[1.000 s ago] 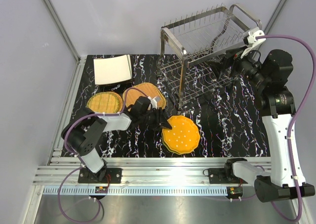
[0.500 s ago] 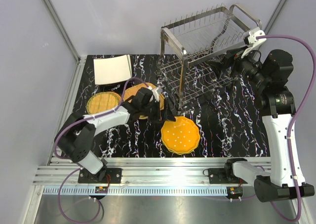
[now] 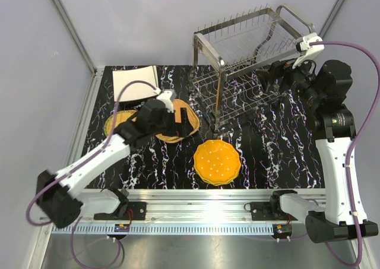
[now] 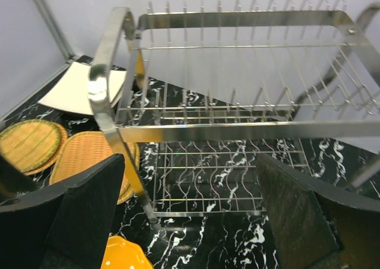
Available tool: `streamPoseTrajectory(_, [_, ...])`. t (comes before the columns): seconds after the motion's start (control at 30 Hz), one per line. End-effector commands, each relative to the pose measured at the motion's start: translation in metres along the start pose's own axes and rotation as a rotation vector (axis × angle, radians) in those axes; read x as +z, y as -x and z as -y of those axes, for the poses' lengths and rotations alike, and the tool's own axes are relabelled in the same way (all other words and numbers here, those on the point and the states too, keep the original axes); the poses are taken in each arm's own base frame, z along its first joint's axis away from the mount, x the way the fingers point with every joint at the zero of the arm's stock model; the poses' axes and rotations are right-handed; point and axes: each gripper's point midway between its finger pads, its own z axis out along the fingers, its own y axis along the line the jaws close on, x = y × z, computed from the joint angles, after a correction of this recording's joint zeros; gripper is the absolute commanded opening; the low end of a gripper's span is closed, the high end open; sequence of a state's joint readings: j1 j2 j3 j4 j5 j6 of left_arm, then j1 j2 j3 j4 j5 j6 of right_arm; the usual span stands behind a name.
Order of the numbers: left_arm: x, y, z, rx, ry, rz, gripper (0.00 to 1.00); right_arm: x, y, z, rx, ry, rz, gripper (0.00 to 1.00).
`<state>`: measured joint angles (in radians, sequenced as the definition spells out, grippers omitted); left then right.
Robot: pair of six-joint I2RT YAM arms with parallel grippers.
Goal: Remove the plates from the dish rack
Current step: Place the plate on the table
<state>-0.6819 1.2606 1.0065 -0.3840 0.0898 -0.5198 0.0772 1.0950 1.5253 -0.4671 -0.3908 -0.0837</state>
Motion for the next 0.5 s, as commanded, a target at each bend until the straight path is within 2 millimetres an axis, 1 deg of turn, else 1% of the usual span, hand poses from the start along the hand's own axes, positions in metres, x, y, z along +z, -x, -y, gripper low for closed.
streamPoseTrajectory(0.0, [-0.07,0.067,-0.005,0.1,0.107,0.298,0.99,-0.012,0.007,0.02,0.024,-0.143,0.021,1.0])
streamPoseTrajectory(0.03, [-0.082,0.075,-0.014,0.096,0.158,0.349,0.99,-0.014,0.006,0.025,0.04,-0.176,0.021,1.0])
streamPoseTrajectory(0.07, [-0.093,0.079,-0.018,0.093,0.182,0.384,0.99,-0.017,0.004,0.028,0.052,-0.196,0.016,1.0])
streamPoseTrajectory(0.1, [-0.113,0.086,-0.026,0.077,0.224,0.447,0.99,-0.018,0.001,0.03,0.063,-0.216,0.011,1.0])
streamPoseTrajectory(0.17, [-0.13,0.087,-0.037,0.061,0.269,0.49,0.99,-0.024,0.0,0.042,0.101,-0.299,0.021,1.0])
streamPoseTrajectory(0.2, [-0.144,0.09,-0.042,0.051,0.29,0.528,0.99,-0.026,-0.004,0.045,0.112,-0.325,0.018,1.0])
streamPoseTrajectory(0.23, [-0.148,0.088,-0.047,0.046,0.304,0.533,0.99,-0.033,-0.004,0.053,0.117,-0.383,0.026,1.0])
streamPoseTrajectory(0.27, [-0.156,0.086,-0.054,0.034,0.324,0.541,0.99,-0.035,-0.004,0.055,0.118,-0.394,0.035,1.0])
streamPoseTrajectory(0.33, [-0.161,0.083,-0.061,0.007,0.341,0.541,0.99,-0.044,-0.012,0.071,0.124,-0.501,0.03,1.0])
streamPoseTrajectory(0.37, [-0.165,0.081,-0.068,-0.01,0.358,0.543,0.99,-0.047,-0.017,0.073,0.128,-0.52,0.017,1.0])
streamPoseTrajectory(0.43, [-0.167,0.078,-0.072,-0.036,0.36,0.539,0.99,-0.053,-0.03,0.082,0.146,-0.592,-0.016,1.0])
streamPoseTrajectory(0.47, [-0.171,0.077,-0.077,-0.055,0.373,0.549,0.99,-0.057,-0.037,0.085,0.151,-0.615,-0.042,1.0])
